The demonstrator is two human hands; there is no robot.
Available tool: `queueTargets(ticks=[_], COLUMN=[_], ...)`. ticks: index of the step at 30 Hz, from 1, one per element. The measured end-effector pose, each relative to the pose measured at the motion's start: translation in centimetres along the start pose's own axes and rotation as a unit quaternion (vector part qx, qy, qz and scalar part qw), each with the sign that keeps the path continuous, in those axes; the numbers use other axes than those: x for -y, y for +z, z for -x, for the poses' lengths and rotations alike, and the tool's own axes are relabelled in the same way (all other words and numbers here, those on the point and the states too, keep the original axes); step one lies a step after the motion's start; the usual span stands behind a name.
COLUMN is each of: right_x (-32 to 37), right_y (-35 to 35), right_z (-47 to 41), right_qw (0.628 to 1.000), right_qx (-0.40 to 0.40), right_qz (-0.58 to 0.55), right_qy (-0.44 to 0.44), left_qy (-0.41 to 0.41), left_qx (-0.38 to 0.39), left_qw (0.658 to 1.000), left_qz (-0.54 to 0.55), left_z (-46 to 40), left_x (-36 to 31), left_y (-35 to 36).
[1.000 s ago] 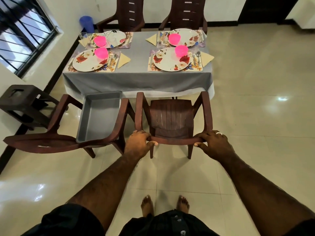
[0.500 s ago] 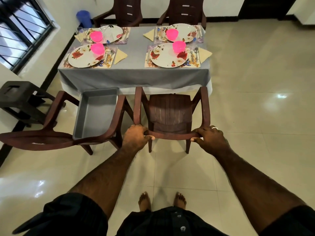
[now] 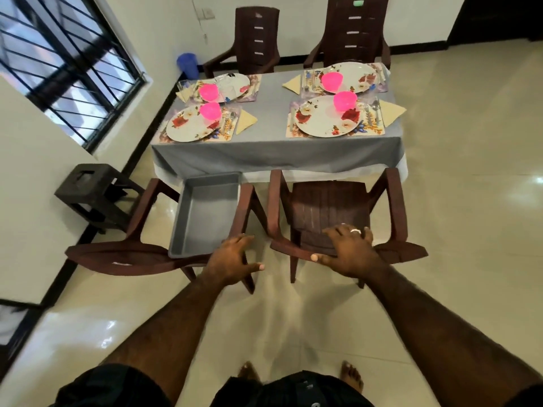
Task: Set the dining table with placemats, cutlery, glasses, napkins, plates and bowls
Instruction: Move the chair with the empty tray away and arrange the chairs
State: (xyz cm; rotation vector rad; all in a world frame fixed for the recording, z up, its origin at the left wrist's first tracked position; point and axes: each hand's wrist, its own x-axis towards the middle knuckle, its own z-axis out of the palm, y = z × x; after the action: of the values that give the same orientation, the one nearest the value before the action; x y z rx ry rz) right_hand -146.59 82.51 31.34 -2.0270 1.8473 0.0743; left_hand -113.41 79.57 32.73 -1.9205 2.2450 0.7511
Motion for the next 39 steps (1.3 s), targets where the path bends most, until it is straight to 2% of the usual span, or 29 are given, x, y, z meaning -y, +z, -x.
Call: queueTargets(ticks=[5, 9, 12, 16, 18, 22, 24, 26, 33, 39], right_x=[11.4, 23.2, 32.1, 41.6, 44.5, 46.8, 47.5, 47.5, 44.6, 42.9], right_y=[1.8, 4.2, 7.8, 12.2, 12.8, 11.0, 10.3, 10.3, 8.4, 7.3], right_z=[-5.2, -9.9, -12.2, -11.7, -11.2, -11.2, -11.1, -11.1, -13.3, -16.6], right_qw=[0.995, 0.992, 0.993, 0.996, 0.997, 0.998, 0.998, 0.999, 1.0, 1.0], right_qx=[-0.026, -0.05, -0.053, 0.026, 0.043, 0.045, 0.059, 0.04, 0.01, 0.008], right_qz=[0.01, 0.016, -0.023, -0.014, -0.022, -0.01, -0.003, -0.001, -0.014, -0.006], right_qy=[-0.101, -0.111, -0.105, -0.087, -0.064, -0.034, -0.032, -0.026, 0.026, 0.021], left_qy=[-0.024, 0.008, 0.015, 0.069, 0.078, 0.059, 0.074, 0.08, 0.087, 0.08], left_qx=[-0.023, -0.05, -0.017, 0.026, 0.044, 0.062, 0.053, 0.034, 0.037, 0.036], left_qw=[0.999, 0.999, 0.998, 0.991, 0.989, 0.99, 0.99, 0.99, 0.992, 0.992], left_qz=[-0.02, -0.016, -0.065, -0.11, -0.115, -0.11, -0.109, -0.109, -0.084, -0.085], left_z=[-0.7, -1.6, -1.6, 1.2, 2.3, 1.5, 1.3, 1.0, -3.1, -6.8], left_x=[12.6, 24.6, 34.1, 45.4, 48.4, 50.1, 50.4, 50.5, 46.6, 45.6], left_y=[-5.0, -7.9, -10.4, -11.6, -12.7, -13.7, -13.8, -13.6, -13.4, -14.8])
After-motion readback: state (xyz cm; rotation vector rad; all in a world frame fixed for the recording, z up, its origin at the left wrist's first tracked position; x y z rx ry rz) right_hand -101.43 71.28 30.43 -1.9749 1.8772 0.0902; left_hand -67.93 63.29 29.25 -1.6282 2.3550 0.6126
